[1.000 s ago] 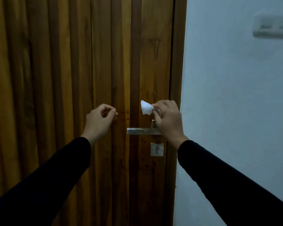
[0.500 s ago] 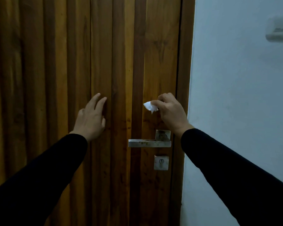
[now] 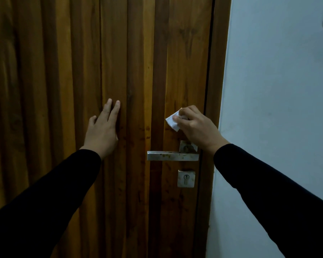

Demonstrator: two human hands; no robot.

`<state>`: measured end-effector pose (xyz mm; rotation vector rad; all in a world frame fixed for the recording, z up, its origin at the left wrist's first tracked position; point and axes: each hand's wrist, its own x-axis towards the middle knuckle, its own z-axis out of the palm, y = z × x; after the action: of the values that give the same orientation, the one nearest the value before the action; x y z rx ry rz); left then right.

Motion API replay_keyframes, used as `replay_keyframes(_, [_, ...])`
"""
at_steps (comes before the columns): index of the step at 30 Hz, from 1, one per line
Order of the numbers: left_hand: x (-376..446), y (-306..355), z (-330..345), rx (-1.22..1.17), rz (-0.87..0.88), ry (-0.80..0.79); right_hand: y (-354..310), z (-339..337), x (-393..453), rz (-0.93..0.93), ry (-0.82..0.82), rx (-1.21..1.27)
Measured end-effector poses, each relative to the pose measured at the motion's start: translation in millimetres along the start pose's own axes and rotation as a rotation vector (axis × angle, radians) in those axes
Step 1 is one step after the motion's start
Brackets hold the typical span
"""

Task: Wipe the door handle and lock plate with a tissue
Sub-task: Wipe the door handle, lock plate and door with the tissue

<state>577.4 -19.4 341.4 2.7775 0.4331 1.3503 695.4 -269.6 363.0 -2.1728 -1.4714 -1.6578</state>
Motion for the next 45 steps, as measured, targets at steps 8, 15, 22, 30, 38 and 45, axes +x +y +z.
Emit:
replay_keyframes(8, [-1,1,-1,0.004,-0.004,-0.02,8,-5,-24,0.006,-0.033,-0.015])
replay_keyframes(15, [-2,2,0,0.0,-0.017,-0.021,11,-5,-40,0.007,-0.057,-0.039])
replay_keyframes(22, [0,-2,-5,-0.016,-0.003,-0.089,9,-6,-49,0.008,-0.149,-0.043])
replay_keyframes(30, [1,-2,-15,-0.049,-0.013,-0.189,19,-41,-10,0.064,-0.178,-0.05])
replay_keyframes(38, [1,-2,-19,-0.101,-0.018,-0.218,-21,-15,25,-0.066,-0.144,0.091])
replay_keyframes(45, [-4,7,-26,-0.139,-0.071,-0.24,-25,0,21,-0.17,-0.218,0.086])
